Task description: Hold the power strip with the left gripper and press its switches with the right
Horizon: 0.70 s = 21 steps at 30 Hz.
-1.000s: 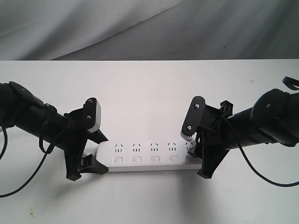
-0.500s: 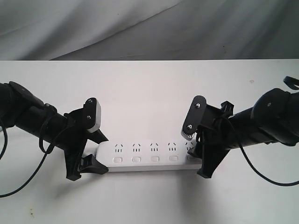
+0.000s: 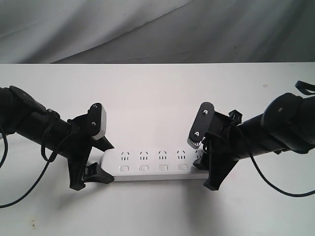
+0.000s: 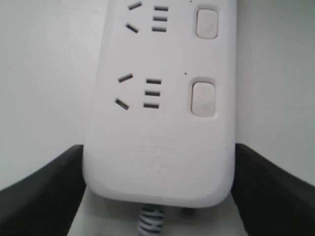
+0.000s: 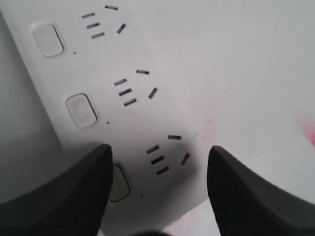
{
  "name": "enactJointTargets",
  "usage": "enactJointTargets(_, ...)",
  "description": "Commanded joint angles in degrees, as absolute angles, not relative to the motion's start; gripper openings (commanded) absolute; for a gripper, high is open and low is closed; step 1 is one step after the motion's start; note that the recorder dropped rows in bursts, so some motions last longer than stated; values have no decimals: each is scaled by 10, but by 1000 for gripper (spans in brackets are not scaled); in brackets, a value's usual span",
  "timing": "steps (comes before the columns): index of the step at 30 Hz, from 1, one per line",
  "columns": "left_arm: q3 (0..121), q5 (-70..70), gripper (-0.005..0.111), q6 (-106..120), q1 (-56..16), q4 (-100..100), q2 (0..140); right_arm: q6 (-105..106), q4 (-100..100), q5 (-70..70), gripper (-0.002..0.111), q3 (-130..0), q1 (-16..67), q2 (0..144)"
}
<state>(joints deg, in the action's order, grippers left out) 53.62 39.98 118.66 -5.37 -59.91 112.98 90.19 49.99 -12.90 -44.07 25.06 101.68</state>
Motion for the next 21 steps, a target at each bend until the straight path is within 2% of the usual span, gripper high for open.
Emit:
enactJointTargets(1,535,403,68,1189,-53,-599,1130,908,486,-133,54,-434,252,1035)
enactJointTargets(10,535,403,68,1190,-53,-599,1130,910,479,-130,54,-491,252,976)
enactJointTargets(17,535,403,68,1189,-53,-599,1130,910,482,-152,54,-491,253,964)
enactJointTargets(21,535,403,68,1189,-53,-599,1130,897,486,-153,54,-491,253,911)
